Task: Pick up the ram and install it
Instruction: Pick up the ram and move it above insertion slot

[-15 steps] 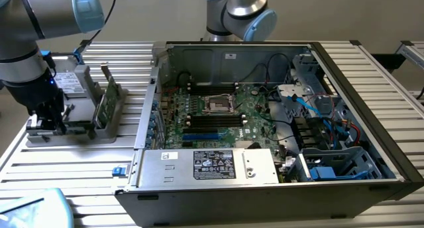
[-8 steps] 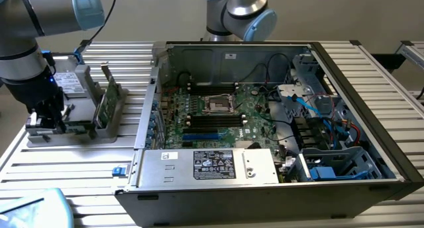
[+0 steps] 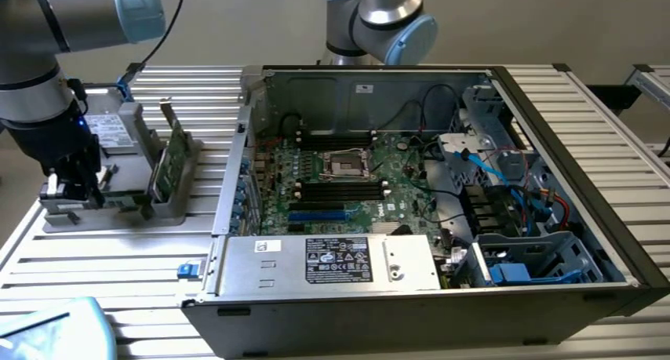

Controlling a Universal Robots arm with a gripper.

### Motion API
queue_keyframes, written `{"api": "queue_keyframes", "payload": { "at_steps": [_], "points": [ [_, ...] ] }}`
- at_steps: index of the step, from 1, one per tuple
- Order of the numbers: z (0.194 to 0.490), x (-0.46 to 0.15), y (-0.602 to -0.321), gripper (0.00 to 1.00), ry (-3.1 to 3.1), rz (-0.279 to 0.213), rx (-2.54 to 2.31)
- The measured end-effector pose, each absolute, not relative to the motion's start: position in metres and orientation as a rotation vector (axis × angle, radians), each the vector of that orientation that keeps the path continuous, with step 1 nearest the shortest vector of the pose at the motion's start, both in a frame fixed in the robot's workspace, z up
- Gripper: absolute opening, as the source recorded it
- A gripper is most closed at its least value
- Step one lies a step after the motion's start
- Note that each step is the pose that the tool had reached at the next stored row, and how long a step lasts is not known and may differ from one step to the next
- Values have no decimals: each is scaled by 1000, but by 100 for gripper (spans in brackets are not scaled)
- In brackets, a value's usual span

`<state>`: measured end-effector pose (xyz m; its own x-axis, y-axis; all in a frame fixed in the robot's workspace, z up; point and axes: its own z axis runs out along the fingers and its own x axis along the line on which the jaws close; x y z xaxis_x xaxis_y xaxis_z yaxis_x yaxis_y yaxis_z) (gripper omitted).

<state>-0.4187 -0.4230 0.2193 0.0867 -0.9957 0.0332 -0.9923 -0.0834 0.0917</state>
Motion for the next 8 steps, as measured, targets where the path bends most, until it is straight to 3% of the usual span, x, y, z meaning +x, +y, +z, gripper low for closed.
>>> {"api": "queue_keyframes", "payload": {
  "at_steps": [8],
  "points": [
    [228, -418, -422, 14, -2062, -54, 2245]
  ]
}}
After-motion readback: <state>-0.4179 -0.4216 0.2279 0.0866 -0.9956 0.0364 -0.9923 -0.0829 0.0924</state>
